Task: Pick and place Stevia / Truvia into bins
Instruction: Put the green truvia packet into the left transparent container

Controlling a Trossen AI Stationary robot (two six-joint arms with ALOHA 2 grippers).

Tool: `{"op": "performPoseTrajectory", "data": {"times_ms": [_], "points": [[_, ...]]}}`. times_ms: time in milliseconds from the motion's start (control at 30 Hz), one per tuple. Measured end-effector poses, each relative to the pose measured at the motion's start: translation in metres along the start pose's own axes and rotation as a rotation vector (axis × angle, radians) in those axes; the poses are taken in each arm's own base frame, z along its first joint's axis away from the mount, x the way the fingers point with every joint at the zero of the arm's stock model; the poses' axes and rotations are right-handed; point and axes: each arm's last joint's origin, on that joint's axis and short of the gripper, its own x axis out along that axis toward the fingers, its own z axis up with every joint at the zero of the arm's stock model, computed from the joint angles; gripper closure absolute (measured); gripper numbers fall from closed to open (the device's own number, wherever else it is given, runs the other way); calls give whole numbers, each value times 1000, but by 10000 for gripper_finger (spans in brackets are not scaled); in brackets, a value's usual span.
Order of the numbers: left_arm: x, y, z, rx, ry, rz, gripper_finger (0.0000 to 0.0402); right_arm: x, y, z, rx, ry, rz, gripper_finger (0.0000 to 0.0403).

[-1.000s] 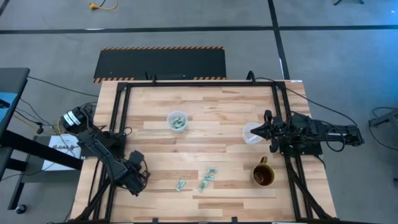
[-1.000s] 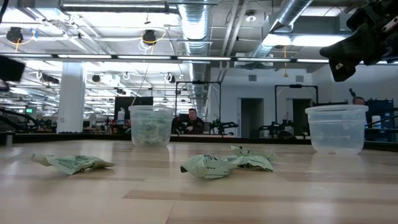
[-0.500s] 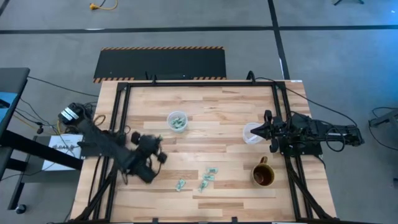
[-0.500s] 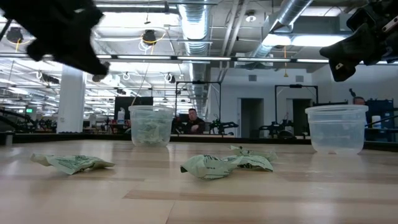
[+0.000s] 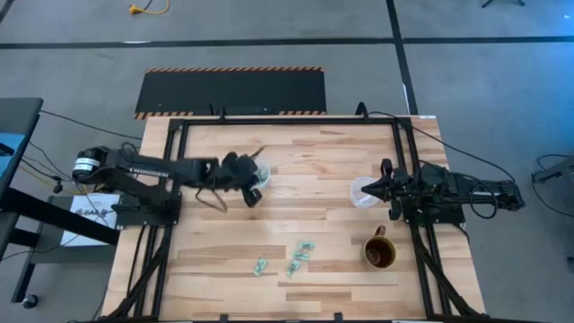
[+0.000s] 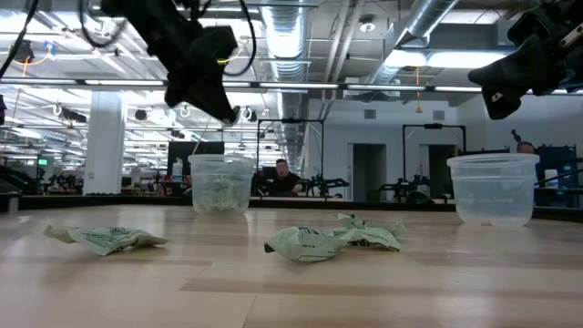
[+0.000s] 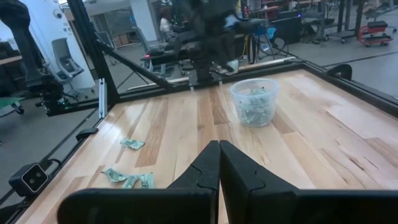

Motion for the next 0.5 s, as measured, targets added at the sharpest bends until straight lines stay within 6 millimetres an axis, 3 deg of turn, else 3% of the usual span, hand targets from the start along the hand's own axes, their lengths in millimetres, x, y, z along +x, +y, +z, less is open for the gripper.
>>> {"op": "performPoseTrajectory", "data": {"times_ms": [267, 500], "points": [[9, 58, 1, -97, 226, 48, 401, 0, 0, 0, 0, 0, 0, 403], [12, 64, 12, -71, 152, -27, 401, 0, 0, 0, 0, 0, 0, 403]]}}
